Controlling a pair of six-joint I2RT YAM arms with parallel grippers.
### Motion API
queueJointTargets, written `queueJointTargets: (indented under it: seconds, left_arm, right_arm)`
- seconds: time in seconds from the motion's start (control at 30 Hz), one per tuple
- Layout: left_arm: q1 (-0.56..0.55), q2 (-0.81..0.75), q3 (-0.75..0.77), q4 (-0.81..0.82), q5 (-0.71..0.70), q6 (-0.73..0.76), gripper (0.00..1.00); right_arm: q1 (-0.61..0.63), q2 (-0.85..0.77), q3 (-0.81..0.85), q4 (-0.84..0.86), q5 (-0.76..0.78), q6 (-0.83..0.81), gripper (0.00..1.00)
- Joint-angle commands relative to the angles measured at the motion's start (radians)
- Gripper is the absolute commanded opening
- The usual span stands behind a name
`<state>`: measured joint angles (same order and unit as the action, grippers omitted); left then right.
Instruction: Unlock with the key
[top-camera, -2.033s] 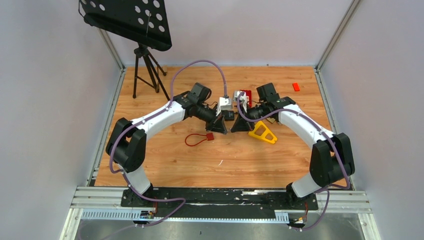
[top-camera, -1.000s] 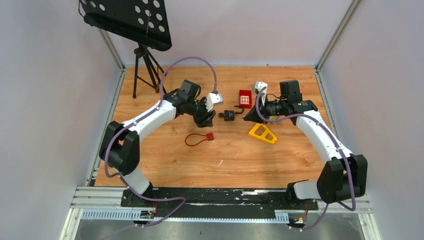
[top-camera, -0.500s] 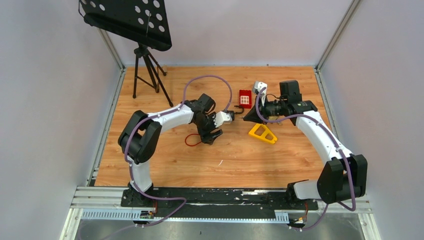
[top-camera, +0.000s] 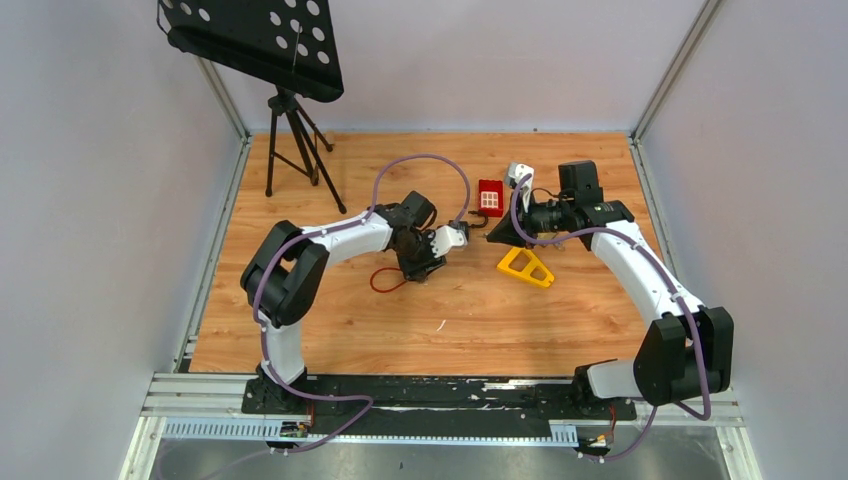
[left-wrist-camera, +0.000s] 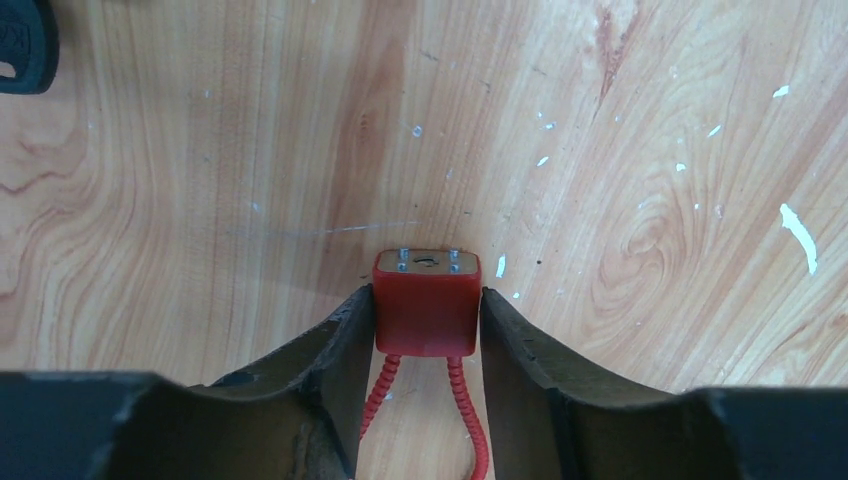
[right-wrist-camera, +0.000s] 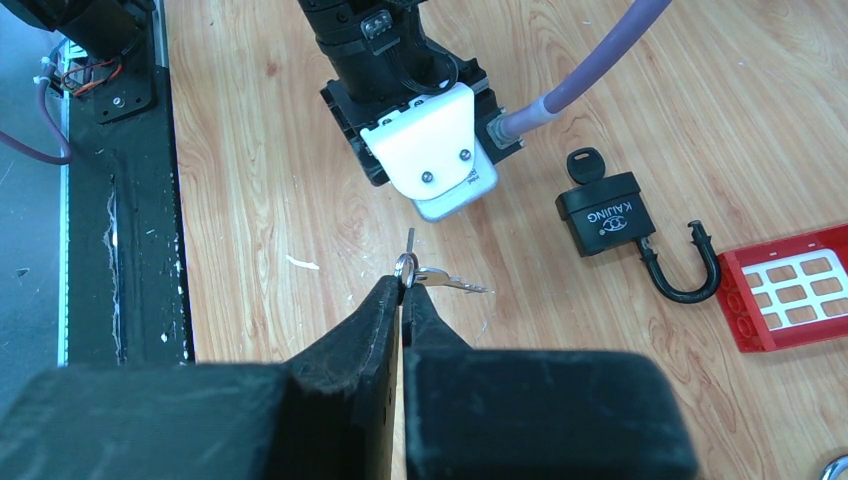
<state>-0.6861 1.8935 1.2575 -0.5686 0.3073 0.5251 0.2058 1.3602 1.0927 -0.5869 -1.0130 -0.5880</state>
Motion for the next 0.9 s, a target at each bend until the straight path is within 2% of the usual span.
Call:
queueJointTargets:
  seconds: [0.0, 0.2, 0.33, 0.53, 0.67, 0.77, 0.87]
  left_arm:
    - [-0.004, 0.001, -0.017, 0.037, 0.008, -0.009, 0.45]
    - [-0.002, -0.058, -0.037, 0.011, 0.089, 0.027, 0.14]
    - [0.01, -0.158, -0.061, -0.004, 0.203, 0.082, 0.0]
    - [0.043, -0.325, 0.006, -0.172, 0.458, 0.237, 0.0]
    - [0.043, -0.375, 0.087, -0.313, 0.586, 0.346, 0.0]
    - [0.045, -0.36, 0.161, -0.518, 0.659, 0.489, 0.0]
    - [0.045, -0.304, 0.265, -0.789, 0.72, 0.7, 0.0]
  right_arm:
    - [-0.005, 0.001, -0.001, 0.01, -0.032, -0.015, 0.0]
    - [-0.008, -0.027, 0.003, 0.01, -0.036, -0.012, 0.0]
    - [-0.006, -0.064, 0.0, 0.003, -0.071, -0.031, 0.0]
    - [0.021, -0.111, -0.001, -0.034, -0.123, -0.092, 0.0]
    - [0.053, -0.116, 0.027, -0.101, -0.149, -0.147, 0.0]
    - [0.077, -0.116, 0.048, -0.156, -0.167, -0.194, 0.0]
    - [0.104, -0.114, 0.075, -0.224, -0.186, -0.25, 0.0]
